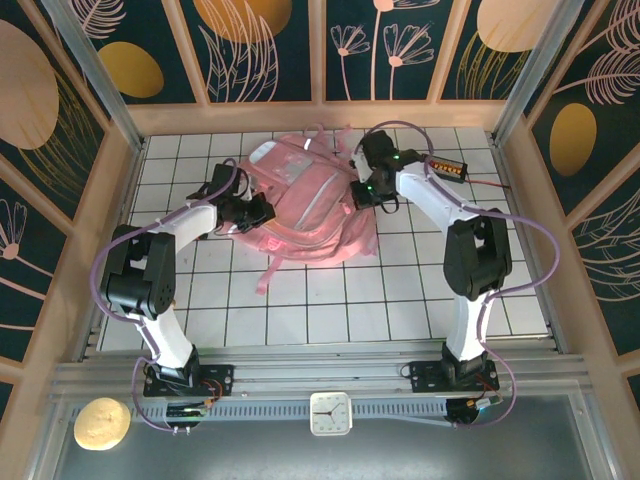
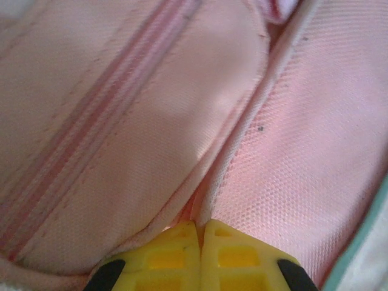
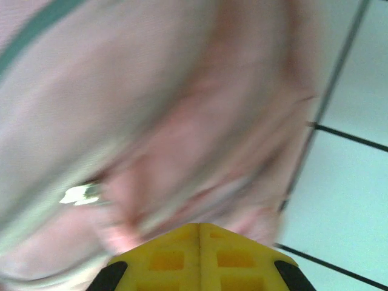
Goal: Pack the student bag
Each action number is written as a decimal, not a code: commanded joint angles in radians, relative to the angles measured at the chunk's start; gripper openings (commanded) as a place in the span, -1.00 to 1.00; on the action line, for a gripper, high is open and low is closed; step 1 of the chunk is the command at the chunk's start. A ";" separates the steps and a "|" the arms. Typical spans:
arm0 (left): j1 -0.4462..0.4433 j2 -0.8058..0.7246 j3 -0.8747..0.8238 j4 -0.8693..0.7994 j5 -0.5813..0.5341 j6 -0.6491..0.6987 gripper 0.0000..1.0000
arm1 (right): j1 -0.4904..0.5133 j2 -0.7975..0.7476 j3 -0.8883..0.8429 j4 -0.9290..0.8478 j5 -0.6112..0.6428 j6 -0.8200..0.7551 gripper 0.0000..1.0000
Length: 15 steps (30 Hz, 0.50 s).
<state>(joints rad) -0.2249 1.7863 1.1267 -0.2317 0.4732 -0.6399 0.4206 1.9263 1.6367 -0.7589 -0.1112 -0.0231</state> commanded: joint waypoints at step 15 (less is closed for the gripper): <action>0.043 -0.163 -0.031 -0.109 -0.068 0.113 0.22 | 0.006 -0.059 0.020 0.172 -0.057 0.107 0.97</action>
<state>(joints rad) -0.1879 1.7088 1.0962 -0.2955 0.4347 -0.5705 0.4053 1.9846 1.7374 -0.6765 -0.1257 0.0223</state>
